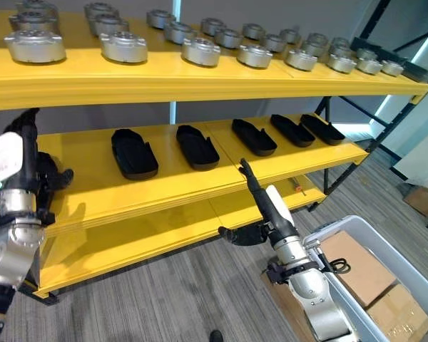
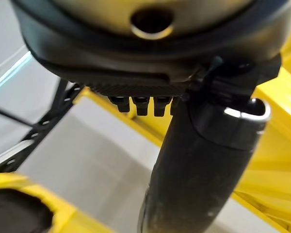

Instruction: Move parts from the plastic box to the shelf.

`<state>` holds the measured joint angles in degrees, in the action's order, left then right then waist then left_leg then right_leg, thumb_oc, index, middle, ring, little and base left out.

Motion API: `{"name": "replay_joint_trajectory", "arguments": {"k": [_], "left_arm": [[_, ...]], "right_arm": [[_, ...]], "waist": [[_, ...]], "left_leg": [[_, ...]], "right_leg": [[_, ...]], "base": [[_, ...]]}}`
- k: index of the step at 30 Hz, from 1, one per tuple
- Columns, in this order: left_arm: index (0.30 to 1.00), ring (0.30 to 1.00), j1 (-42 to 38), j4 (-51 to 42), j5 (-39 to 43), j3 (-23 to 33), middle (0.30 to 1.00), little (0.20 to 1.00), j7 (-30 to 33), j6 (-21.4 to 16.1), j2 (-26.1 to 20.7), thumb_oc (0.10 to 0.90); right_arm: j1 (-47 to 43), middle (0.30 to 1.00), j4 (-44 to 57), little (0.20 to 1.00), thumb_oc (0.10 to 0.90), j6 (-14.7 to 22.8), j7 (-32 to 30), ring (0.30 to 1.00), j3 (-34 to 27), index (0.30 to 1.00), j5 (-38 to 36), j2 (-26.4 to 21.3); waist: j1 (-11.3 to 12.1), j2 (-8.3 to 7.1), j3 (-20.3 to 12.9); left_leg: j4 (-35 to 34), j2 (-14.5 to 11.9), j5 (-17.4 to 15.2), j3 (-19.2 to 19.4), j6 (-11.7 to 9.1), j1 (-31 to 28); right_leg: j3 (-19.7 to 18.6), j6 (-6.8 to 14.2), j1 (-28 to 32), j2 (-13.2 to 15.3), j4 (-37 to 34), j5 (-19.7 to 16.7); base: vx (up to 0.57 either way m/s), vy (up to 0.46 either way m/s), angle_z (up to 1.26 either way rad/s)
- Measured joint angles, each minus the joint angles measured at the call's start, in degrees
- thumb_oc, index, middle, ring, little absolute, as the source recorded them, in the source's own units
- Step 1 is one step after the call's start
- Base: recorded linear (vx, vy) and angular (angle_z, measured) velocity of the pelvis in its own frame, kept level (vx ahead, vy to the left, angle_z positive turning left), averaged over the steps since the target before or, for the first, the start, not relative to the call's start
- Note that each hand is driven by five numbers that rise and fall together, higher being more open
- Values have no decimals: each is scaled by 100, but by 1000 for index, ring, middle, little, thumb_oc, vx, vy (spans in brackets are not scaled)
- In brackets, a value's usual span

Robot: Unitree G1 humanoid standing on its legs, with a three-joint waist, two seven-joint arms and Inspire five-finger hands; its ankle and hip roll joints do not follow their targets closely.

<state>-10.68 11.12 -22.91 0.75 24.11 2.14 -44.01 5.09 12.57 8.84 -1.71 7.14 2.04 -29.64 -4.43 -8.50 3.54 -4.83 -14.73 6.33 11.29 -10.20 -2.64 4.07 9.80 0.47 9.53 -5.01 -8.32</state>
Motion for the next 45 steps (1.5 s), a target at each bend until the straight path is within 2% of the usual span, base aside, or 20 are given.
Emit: {"name": "replay_joint_trajectory", "arguments": {"k": [2, 3, 5, 8, 19, 23, 28, 34, 39, 45], "left_arm": [[1000, 1000, 635, -358, 3, 239, 1000, 1000, -215, -27, 102, 900], [1000, 1000, 1099, -691, 9, 453, 1000, 1000, -347, -102, 336, 900], [1000, 1000, 1466, -863, 11, 511, 1000, 1000, -462, -231, 491, 900], [1000, 1000, 1854, -1092, 15, 540, 1000, 1000, -680, -267, 544, 900], [1000, 1000, 3228, -2311, -117, 1212, 1000, 1000, -897, -782, 648, 900], [1000, 1000, 3516, -2495, -358, 1373, 1000, 1000, -963, -890, 646, 900], [1000, 1000, 3789, -2493, -556, 1315, 1000, 1000, -1098, -1103, 569, 900], [1000, 1000, 3750, -1929, -748, 1074, 1000, 1000, -1107, -1154, 417, 900], [1000, 1000, 3745, -1297, -1093, 953, 1000, 1000, -1111, -1093, 393, 900], [1000, 1000, 3627, -1071, -1200, 816, 1000, 1000, -1110, -1004, 394, 900]], "right_arm": [[-1, 1000, 1, 1000, 900, -28, 17, 1000, -92, 1000, -1, 18], [21, 1000, 0, 1000, 900, -41, 21, 1000, -160, 1000, -2, 48], [51, 1000, 1, 1000, 900, -55, 47, 1000, -177, 1000, -3, 79], [101, 1000, 1, 1000, 900, -57, 83, 1000, -206, 1000, -3, 132], [550, 1000, 56, 1000, 900, -62, 124, 1000, -629, 1000, -6, 201], [638, 1000, 57, 1000, 900, -57, 136, 1000, -634, 1000, -6, 202], [812, 1000, 61, 1000, 900, -49, 139, 1000, -685, 1000, -18, 196], [829, 1000, 55, 1000, 900, -48, 139, 1000, -683, 1000, -104, 195], [829, 1000, 54, 1000, 900, -48, 138, 1000, -684, 1000, -109, 192], [811, 1000, 53, 1000, 900, -48, 130, 1000, -672, 1000, -227, 199]], "waist": [[58, 47, 2], [114, 95, 8], [212, 142, 0], [307, 193, 5], [337, 299, 1], [369, 356, 6], [459, 417, 17], [457, 425, 25], [456, 389, 46], [484, 278, 168]], "left_leg": [[-1, 40, 25, -122, 29, 114], [-1, 93, 31, -190, 49, 162], [0, 114, 29, -218, 61, 167], [-1, 123, 34, -283, 68, 183], [2, 138, 42, -461, 81, 265], [-1, 138, 42, -465, 81, 265], [0, 144, 46, -499, 85, 273], [2, 199, 50, -570, 93, 271], [2, 199, 49, -573, 94, 271], [20, 203, 55, -583, 97, 273]], "right_leg": [[128, 16, -2, 48, -4, 21], [193, 31, -1, 97, -9, 33], [233, 43, 19, 119, -11, 42], [294, 52, 55, 129, -36, 66], [476, 70, 118, 144, -40, 131], [483, 94, 122, 147, -41, 153], [513, 112, 138, 151, -41, 177], [604, 131, 202, 210, -41, 202], [612, 134, 203, 210, -42, 205], [625, 136, 209, 212, -41, 205]], "base": [[-81, 21, 32], [-42, 18, 19], [-18, 20, 15], [-9, 18, 11], [-1, 3, 8], [0, 0, 0], [0, 5, 2], [-6, 12, 6], [0, 0, 0], [-27, 19, 1]]}}
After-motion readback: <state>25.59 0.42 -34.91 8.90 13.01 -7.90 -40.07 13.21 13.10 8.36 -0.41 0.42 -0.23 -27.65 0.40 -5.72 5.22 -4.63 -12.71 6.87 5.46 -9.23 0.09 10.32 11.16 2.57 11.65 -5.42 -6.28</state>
